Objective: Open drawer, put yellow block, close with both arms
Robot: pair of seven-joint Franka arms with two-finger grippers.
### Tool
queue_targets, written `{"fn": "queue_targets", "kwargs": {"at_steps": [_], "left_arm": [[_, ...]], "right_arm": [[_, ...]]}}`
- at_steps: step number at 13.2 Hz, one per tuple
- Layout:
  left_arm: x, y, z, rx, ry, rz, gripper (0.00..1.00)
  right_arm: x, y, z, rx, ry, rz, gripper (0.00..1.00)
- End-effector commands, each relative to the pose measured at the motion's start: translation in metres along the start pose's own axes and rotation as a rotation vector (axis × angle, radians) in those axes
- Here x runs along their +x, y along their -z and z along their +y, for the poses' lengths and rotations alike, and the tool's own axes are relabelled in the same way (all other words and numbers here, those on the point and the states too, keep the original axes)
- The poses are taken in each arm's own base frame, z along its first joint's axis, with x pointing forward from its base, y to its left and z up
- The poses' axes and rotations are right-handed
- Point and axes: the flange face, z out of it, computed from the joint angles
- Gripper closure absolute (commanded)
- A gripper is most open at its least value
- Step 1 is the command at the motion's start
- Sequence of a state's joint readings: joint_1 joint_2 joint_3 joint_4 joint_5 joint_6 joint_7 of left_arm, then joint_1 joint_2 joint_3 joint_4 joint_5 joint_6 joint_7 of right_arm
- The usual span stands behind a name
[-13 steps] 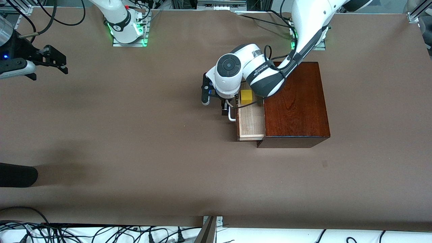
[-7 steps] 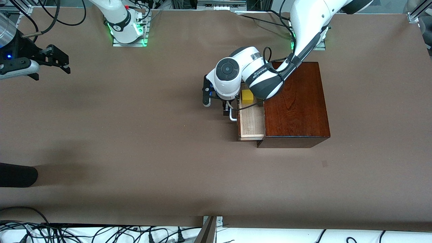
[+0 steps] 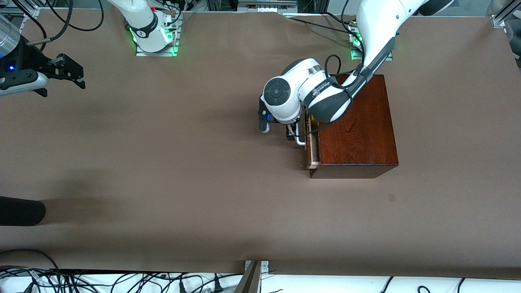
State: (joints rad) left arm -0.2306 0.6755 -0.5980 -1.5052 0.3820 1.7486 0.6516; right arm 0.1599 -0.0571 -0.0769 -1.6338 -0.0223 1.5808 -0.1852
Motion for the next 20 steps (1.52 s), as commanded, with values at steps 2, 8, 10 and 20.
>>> {"fn": "queue_targets", "kwargs": {"at_steps": [2,8,10,20], "left_arm": [[-0.022,0.009,-0.004,0.016,0.028,-0.059,0.0],[-0.032,0.021,0.002,0.009,0.079,-0.094,0.0],[-0.033,0.039,0.008,0.034,0.134,-0.079,0.0],[-0.194,0.226,0.014,0.02,0.798,0.032,0.0]], "right_arm": [[-0.002,0.005,-0.003,0.015,-0.009,-0.011,0.0],[-0.002,0.005,-0.004,0.015,-0.011,-0.011,0.0],[-0.003,0.005,-0.004,0.017,-0.012,-0.01,0.0],[-0.003,0.005,-0.006,0.024,-0.012,-0.017,0.0]]}}
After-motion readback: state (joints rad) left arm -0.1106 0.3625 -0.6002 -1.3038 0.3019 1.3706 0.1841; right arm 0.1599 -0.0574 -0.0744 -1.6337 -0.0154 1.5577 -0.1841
